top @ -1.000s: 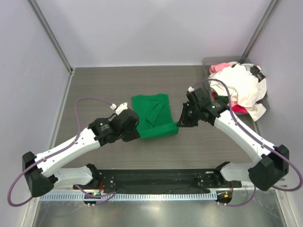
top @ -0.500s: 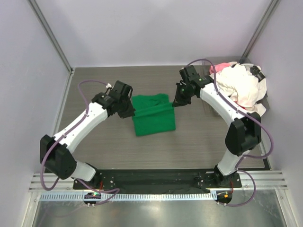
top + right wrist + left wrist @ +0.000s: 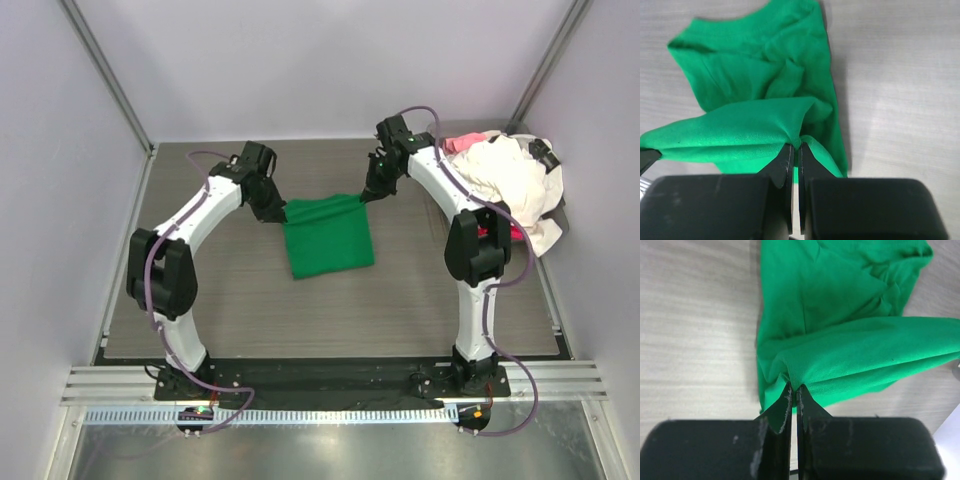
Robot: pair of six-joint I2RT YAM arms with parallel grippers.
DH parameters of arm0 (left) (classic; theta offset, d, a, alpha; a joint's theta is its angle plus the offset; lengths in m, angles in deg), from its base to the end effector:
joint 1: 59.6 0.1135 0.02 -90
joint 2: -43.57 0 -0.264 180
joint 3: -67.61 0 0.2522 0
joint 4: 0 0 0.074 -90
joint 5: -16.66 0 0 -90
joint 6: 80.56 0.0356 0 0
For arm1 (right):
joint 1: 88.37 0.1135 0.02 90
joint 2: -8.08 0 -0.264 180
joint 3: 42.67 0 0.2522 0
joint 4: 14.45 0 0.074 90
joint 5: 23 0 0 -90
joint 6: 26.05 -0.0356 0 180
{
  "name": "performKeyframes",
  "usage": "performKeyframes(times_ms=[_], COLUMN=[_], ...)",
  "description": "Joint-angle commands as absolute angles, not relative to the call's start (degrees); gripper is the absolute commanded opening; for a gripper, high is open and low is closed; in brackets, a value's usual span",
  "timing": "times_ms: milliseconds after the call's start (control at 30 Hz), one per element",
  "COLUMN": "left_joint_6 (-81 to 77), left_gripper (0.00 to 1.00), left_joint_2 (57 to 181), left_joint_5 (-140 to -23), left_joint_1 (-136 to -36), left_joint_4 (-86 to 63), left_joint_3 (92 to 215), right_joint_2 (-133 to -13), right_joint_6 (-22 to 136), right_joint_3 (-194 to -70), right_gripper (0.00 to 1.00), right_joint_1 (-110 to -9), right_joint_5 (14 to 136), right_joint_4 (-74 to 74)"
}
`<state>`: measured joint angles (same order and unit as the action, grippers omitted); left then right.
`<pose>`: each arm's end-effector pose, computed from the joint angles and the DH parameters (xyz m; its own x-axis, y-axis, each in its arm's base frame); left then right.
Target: Fold and stack the t-shirts
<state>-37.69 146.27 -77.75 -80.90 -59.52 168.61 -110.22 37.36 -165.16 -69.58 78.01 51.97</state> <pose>0.3557 -0.1416 0.2676 -0.8463 -0.4544 -0.2782 -0.3286 0.8562 -0.3987 0.4214 0.1506 0.2680 -0.9283 0.1483 -0.3410 0.0169 0.9329 0.3597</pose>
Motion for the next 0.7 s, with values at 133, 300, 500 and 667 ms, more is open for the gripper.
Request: performKeyframes(times_ms=[133, 300, 500, 667], left_joint_6=[-34.3, -33.8, -32.3, -29.9], left_gripper=[0.0, 0.02, 0.37, 0.59], left_joint_2=[153.2, 162.2, 182.1, 183.1], left_joint_5=[-80.8, -82.2, -91.0, -89.4], left_joint_1=[-76.5, -73.6, -70.0, -69.7], left_joint_4=[-61.0, -61.1, -70.4, -75.6], left_joint_3=[176.5, 183.3, 209.7, 217.4], right_joint_2=[-118.8, -127.2, -138.3, -129.6], right_joint_6=[39.2, 37.4, 31.0, 31.7], right_joint_3=[-178.6, -187.6, -204.0, -191.0], right_gripper=[0.01, 0.01, 0.96, 1.0], right_joint_1=[-71.5, -71.9, -73.8, -73.6], right_joint_5=[78.4, 78.7, 81.8, 82.7], right_joint_4=[55.0, 55.5, 54.9, 48.9])
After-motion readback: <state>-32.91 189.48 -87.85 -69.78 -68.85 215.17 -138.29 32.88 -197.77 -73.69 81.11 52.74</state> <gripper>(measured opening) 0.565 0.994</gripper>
